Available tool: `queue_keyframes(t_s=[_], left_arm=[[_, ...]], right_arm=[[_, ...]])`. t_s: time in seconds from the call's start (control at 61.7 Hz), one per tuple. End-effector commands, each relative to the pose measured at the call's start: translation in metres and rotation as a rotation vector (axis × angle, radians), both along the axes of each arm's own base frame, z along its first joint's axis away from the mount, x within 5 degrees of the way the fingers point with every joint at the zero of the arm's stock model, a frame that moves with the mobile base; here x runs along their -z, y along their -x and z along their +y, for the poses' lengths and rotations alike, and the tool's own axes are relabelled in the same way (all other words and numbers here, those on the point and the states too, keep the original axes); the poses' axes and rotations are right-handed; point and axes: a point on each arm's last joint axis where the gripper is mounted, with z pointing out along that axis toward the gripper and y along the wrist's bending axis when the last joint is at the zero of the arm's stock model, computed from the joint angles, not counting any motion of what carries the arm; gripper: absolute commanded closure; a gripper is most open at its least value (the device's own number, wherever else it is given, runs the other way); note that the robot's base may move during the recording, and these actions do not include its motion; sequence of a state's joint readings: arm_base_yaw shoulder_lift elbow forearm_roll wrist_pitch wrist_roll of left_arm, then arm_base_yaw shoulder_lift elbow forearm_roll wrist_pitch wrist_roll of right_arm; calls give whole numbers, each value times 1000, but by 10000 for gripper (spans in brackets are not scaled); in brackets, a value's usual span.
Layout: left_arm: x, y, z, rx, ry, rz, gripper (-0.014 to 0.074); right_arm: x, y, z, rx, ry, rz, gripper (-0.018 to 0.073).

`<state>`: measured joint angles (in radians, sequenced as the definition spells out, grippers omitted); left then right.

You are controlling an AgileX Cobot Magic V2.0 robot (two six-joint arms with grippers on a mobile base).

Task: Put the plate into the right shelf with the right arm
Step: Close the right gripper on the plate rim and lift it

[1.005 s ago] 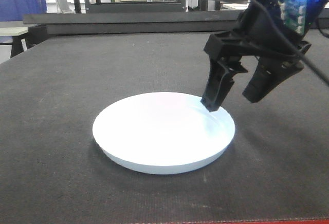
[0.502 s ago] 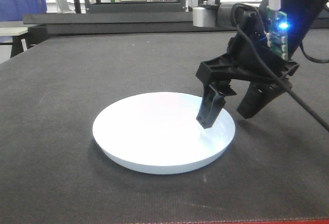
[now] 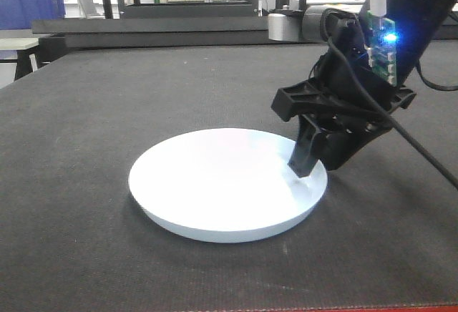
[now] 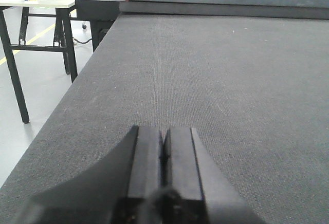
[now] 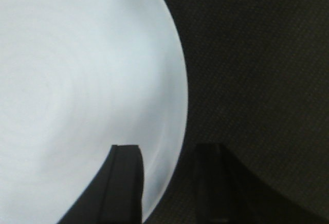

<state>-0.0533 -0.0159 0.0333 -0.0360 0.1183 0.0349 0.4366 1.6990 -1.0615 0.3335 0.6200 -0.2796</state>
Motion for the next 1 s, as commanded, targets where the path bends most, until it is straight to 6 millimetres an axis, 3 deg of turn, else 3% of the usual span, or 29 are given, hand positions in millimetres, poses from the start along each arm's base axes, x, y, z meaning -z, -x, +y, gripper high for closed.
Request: queue_keyframes(t_s=[0.0,0.356,0.518,0.729,0.842,0.988], left_arm=[[-5,0,0,-4,14,-83,643],[-5,0,0,-4,14,-83,643],[-5,0,0,-4,14,-83,643],[-5,0,0,-4,14,-83,643],[-5,0,0,-4,14,-83,643],[-5,0,0,-4,14,-83,643]], right_arm=[[-24,-4,2,18,-52,-87,311],[-23,-5,2,19,-52,-88,321],[-23,-4,2,18,-51,-85,513],[-25,-6,2,23,-55,-101,504],[-35,-6,2,24,-70,-132,504],[-68,-1,-1,23,-108,-226,504]])
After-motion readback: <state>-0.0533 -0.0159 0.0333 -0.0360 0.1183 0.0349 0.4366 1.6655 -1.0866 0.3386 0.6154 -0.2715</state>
